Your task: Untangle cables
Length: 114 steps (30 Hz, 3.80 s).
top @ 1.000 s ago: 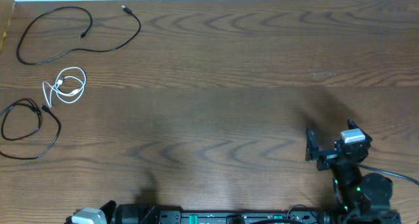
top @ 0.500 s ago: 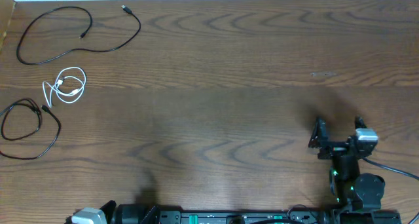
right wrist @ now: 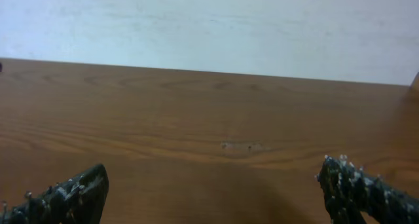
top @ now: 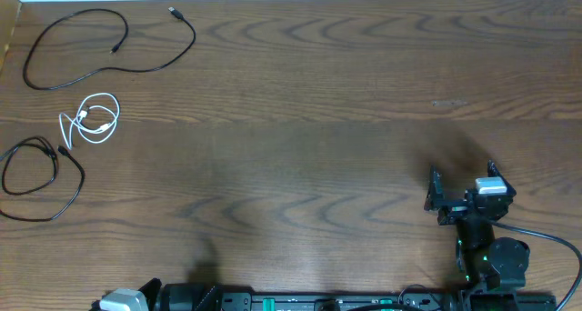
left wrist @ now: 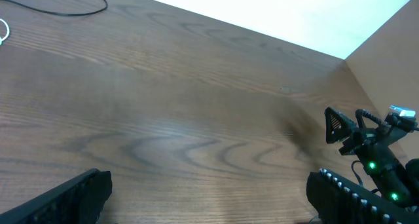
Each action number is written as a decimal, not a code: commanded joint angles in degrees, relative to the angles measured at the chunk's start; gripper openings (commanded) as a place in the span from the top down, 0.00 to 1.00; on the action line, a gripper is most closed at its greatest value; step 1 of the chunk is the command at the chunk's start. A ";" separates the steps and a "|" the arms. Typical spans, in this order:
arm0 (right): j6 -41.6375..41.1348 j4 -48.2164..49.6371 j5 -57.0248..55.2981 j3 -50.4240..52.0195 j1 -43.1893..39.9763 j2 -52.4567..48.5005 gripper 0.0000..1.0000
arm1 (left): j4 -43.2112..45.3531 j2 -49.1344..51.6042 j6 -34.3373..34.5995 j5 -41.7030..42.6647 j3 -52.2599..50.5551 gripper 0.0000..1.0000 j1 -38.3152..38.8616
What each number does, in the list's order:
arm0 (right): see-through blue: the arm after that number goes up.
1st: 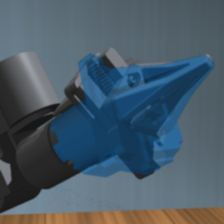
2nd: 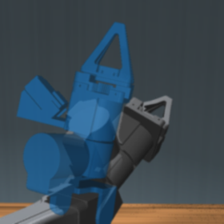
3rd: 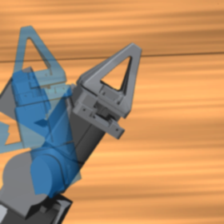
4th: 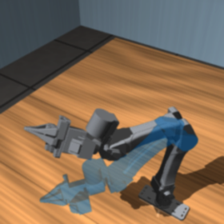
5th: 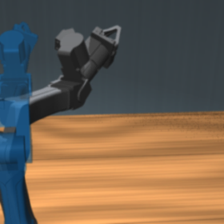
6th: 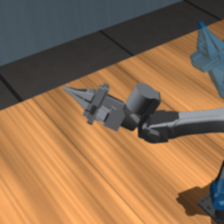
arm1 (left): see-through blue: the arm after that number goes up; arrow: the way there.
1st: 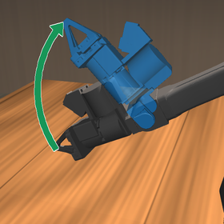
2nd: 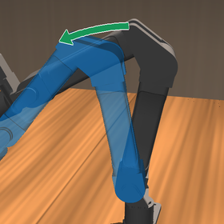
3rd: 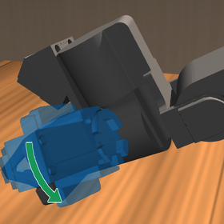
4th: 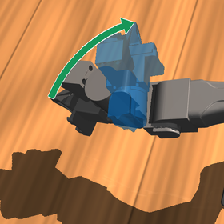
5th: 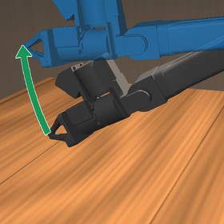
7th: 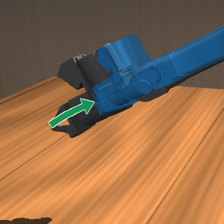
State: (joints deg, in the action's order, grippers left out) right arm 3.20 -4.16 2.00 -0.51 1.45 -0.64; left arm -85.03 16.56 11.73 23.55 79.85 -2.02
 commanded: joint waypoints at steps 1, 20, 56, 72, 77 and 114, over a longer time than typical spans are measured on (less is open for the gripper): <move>2.43 -0.33 0.37 0.22 0.37 0.37 0.01 | 0.20 0.11 -0.76 -0.48 0.26 0.00 0.28; -1.44 -0.28 -0.79 0.20 -1.51 0.37 0.01 | 0.20 0.11 -0.76 -0.50 0.26 0.00 0.28; -1.44 -0.17 -0.79 0.20 -1.51 0.35 0.01 | -0.37 0.11 -1.27 -3.74 -2.97 0.00 0.28; -1.44 -0.15 -0.79 0.20 -1.53 0.33 0.01 | 40.94 -12.00 -13.66 -3.72 -41.86 0.00 -1.31; -1.44 -0.15 -0.79 0.20 -1.51 0.33 0.01 | 50.27 -15.08 -13.66 -3.74 -50.99 0.00 -2.34; -1.44 -0.15 -0.81 0.20 -1.51 0.33 0.01 | 80.76 -16.50 -7.72 -19.89 -79.62 0.00 2.12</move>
State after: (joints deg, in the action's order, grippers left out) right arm 2.50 -4.14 1.50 -0.51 0.21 -0.62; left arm -0.38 0.58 3.22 6.31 0.75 -0.19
